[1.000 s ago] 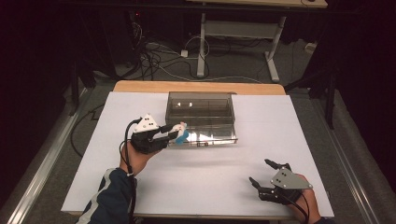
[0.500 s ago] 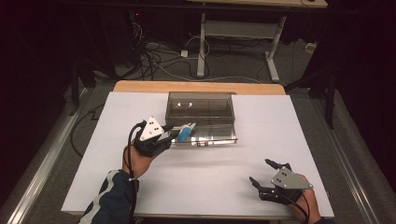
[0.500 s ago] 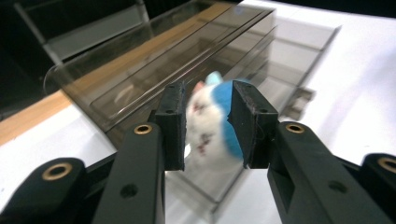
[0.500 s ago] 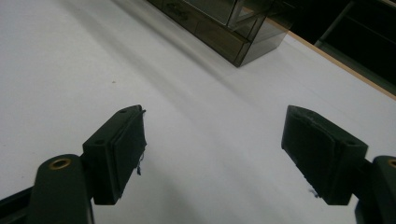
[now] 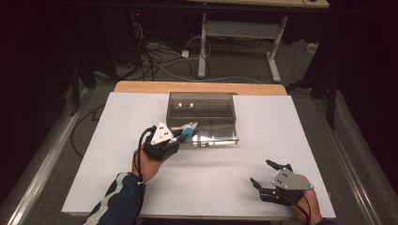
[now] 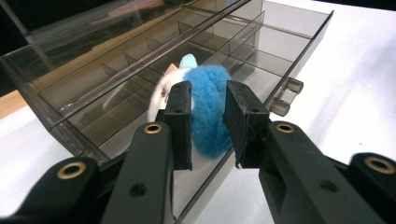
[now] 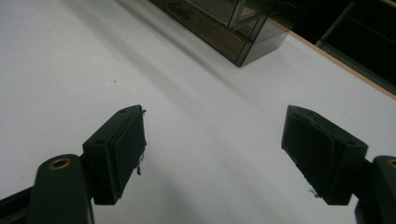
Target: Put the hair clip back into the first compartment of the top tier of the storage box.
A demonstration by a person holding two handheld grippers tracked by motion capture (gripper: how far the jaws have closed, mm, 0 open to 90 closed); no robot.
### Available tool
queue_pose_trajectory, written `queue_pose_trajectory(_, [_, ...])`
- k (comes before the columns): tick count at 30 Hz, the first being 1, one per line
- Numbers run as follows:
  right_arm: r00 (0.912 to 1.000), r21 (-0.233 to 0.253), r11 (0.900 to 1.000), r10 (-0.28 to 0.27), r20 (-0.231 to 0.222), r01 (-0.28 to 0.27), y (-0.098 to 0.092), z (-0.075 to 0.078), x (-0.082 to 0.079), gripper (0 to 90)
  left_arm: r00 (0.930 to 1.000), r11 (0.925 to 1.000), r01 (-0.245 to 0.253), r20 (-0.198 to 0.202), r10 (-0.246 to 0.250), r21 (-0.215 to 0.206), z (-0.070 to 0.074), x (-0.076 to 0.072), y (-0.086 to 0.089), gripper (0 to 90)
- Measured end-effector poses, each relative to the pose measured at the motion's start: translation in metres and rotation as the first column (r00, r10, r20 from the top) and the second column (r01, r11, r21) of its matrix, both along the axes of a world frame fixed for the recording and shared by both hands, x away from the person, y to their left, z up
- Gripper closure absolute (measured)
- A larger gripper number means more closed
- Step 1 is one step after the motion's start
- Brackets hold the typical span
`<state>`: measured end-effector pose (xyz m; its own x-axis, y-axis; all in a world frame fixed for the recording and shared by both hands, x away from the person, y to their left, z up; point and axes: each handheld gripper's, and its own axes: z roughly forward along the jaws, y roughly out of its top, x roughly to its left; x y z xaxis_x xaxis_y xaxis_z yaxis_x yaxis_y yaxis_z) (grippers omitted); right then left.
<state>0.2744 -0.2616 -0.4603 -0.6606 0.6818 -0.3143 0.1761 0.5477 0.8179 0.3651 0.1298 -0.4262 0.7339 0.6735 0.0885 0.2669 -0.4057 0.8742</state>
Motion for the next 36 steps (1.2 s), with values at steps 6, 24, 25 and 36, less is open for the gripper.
queue_pose_trajectory(6, [1.0000, -0.001, 1.000, 0.000, 0.000, 0.000, 0.000, 0.000, 0.000, 22.7, 0.9995, 0.9991, -0.015, 0.030, 0.014, 0.039, -0.002, 0.001, -0.003, 70.0])
queue_pose_trajectory(24, [1.0000, -0.006, 1.000, 0.002, -0.005, -0.002, 0.002, -0.001, 0.000, 22.6, 0.9975, 0.9979, -0.048, 0.054, 0.046, 0.044, -0.004, 0.013, 0.000, 70.1])
queue_pose_trajectory(25, [1.0000, -0.006, 1.000, 0.001, -0.005, -0.001, 0.001, -0.001, 0.000, 22.7, 0.9983, 0.9983, -0.046, 0.038, 0.044, 0.036, -0.004, 0.015, 0.002, 70.1])
queue_pose_trajectory(36, [1.0000, -0.010, 1.000, 0.002, -0.005, -0.002, 0.002, -0.002, 0.000, 22.6, 0.9985, 0.9982, -0.047, 0.031, 0.046, 0.037, -0.004, 0.021, 0.008, 69.9])
